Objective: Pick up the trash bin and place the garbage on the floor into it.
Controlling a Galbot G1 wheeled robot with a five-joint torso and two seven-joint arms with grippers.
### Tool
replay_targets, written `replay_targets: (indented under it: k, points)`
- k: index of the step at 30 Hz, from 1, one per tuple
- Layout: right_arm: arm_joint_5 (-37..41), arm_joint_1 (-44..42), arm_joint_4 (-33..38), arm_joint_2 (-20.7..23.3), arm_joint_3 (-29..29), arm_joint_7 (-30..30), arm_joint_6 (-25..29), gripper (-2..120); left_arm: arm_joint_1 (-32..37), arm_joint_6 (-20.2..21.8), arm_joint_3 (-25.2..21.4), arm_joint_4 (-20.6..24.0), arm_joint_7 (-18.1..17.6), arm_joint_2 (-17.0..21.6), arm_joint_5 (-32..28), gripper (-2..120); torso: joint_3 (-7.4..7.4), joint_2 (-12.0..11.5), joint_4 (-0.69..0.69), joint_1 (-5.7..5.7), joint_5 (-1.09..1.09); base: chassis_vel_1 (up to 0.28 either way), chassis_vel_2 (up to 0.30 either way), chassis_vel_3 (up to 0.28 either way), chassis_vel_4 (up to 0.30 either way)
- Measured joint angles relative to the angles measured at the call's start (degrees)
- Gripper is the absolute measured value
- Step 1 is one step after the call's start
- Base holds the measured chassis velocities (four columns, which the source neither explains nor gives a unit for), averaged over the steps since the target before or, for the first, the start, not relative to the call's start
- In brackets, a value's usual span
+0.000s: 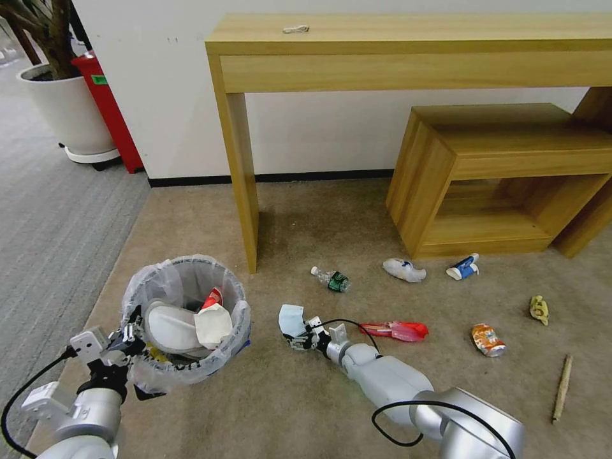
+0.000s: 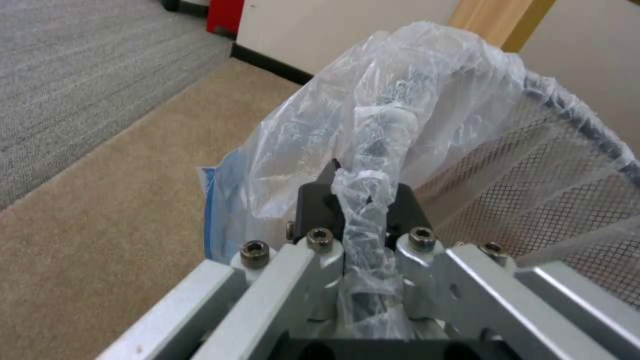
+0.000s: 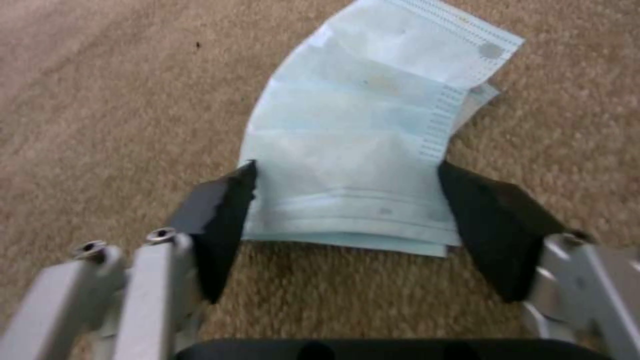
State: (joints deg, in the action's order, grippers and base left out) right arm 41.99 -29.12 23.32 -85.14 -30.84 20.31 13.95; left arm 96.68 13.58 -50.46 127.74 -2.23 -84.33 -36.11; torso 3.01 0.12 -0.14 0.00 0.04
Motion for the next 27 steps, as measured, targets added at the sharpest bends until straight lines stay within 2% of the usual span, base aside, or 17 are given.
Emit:
replay_targets:
  k: [2, 5, 6, 10, 11, 14, 15, 18, 27]
  points:
    - [-0.26, -0.04, -0.01, 0.04, 0.00, 0.00, 0.12, 64, 0.00, -0.09, 0.01, 0.04, 0.02, 0.00, 0.00, 3, 0.00, 0.00, 0.00, 0.00, 0.00, 0.000, 0.000, 0.000, 0.000]
    - [-0.83, -0.26, 0.00, 0.25, 0.01, 0.00, 0.60, 50, 0.02, -0.19, 0.10, 0.06, 0.10, -0.09, 0.05, 3, 0.00, 0.00, 0.00, 0.00, 0.00, 0.000, 0.000, 0.000, 0.000]
    - [-0.83, -0.26, 0.00, 0.25, 0.01, 0.00, 0.60, 50, 0.02, -0.19, 0.10, 0.06, 0.10, -0.09, 0.05, 3, 0.00, 0.00, 0.00, 0.00, 0.00, 0.000, 0.000, 0.000, 0.000]
    - [-1.45, -0.43, 0.08, 0.65, 0.00, 0.14, 1.21, 30, 0.04, -0.41, 0.33, -0.03, 0.27, -0.20, 0.24, 3, 0.00, 0.00, 0.00, 0.00, 0.01, 0.000, 0.000, 0.000, 0.000]
    - [-1.45, -0.43, 0.08, 0.65, 0.00, 0.14, 1.21, 30, 0.04, -0.41, 0.33, -0.03, 0.27, -0.20, 0.24, 3, 0.00, 0.00, 0.00, 0.00, 0.01, 0.000, 0.000, 0.000, 0.000]
    - [-1.80, -0.53, 0.12, 0.97, 0.00, 0.78, 1.54, 17, -0.08, -0.53, 0.48, -0.21, 0.31, -0.26, 0.34, 3, 0.00, 0.00, 0.01, 0.00, 0.01, 0.000, 0.000, 0.000, 0.000]
    - [-1.80, -0.53, 0.12, 0.97, 0.00, 0.78, 1.54, 17, -0.08, -0.53, 0.48, -0.21, 0.31, -0.26, 0.34, 3, 0.00, 0.00, 0.01, 0.00, 0.01, 0.000, 0.000, 0.000, 0.000]
    - [-2.01, -0.65, 0.18, 1.07, -0.03, 1.16, 1.88, 3, -0.23, -0.58, 0.54, -0.44, 0.35, -0.27, 0.40, 3, 0.00, 0.00, 0.00, 0.00, 0.01, 0.000, 0.000, 0.000, 0.000]
    - [-1.62, -0.71, 0.91, 1.32, -0.03, 2.98, 3.65, 0, -0.32, -0.75, 0.55, -1.06, 0.44, -0.29, 0.53, 3, 0.01, 0.00, 0.00, 0.00, 0.01, 0.000, 0.000, 0.000, 0.000]
